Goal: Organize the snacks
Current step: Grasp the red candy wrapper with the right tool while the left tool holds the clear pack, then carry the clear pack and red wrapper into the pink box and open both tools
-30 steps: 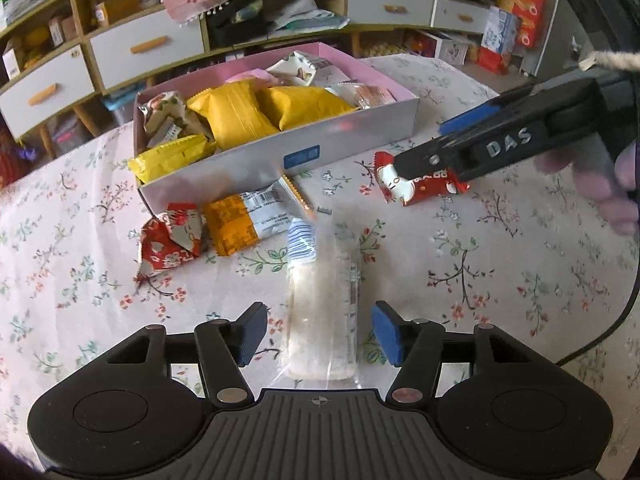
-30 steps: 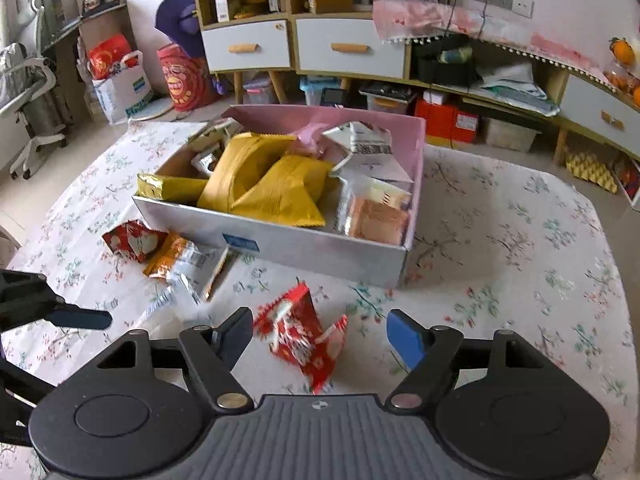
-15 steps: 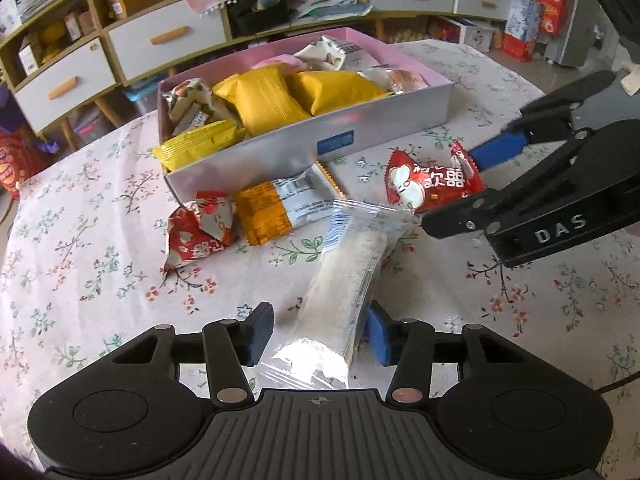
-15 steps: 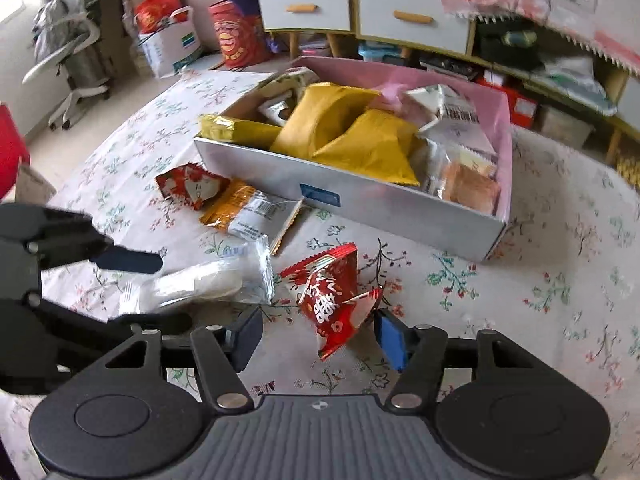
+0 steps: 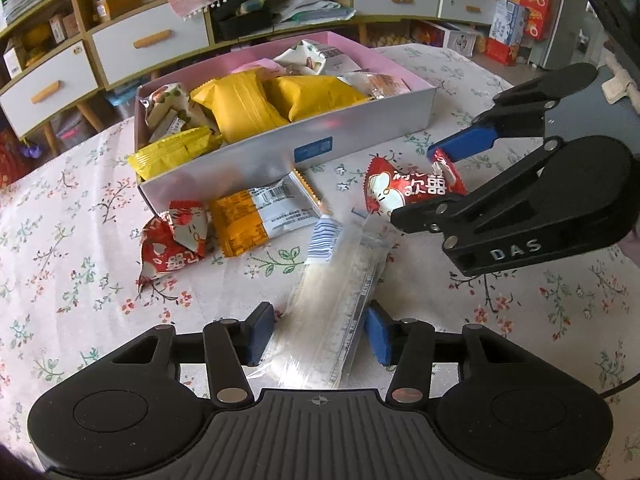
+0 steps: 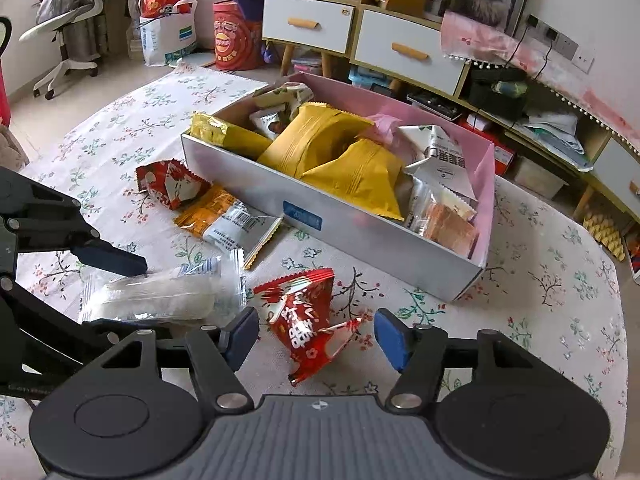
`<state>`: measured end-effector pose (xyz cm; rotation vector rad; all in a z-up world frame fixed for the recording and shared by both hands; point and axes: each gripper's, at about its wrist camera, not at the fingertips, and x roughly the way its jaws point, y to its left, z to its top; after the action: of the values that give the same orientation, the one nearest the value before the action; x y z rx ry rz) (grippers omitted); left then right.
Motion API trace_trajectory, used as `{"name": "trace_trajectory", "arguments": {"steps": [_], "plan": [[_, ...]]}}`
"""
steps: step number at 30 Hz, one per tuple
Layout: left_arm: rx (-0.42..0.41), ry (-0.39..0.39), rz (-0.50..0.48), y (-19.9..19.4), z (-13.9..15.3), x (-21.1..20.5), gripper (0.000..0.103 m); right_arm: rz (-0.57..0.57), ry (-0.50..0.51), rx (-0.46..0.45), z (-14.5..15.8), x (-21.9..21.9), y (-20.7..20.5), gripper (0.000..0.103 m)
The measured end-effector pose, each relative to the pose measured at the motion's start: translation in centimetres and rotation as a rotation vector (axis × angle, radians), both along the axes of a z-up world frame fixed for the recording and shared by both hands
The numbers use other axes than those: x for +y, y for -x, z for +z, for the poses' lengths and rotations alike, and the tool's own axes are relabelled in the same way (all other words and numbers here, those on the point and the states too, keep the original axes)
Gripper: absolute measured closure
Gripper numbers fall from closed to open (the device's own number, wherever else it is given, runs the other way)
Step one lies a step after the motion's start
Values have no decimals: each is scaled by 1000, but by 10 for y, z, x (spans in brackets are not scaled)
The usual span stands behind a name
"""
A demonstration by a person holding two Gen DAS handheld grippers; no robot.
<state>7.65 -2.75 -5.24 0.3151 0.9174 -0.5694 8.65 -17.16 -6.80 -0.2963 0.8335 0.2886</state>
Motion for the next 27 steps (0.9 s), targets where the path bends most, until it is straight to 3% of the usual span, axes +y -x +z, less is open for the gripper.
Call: {"name": "trace_trajectory", "arguments": {"steps": [6, 10, 27], "plan": [[1, -8, 7, 1, 2, -1, 76, 7, 26, 0, -3, 4, 1, 77], [9, 1, 23, 0, 4, 1, 81, 1, 14, -8, 0, 4, 2, 88], [-34, 48, 45, 4, 26, 12, 87, -14, -17, -30, 19, -2, 12, 90]]}}
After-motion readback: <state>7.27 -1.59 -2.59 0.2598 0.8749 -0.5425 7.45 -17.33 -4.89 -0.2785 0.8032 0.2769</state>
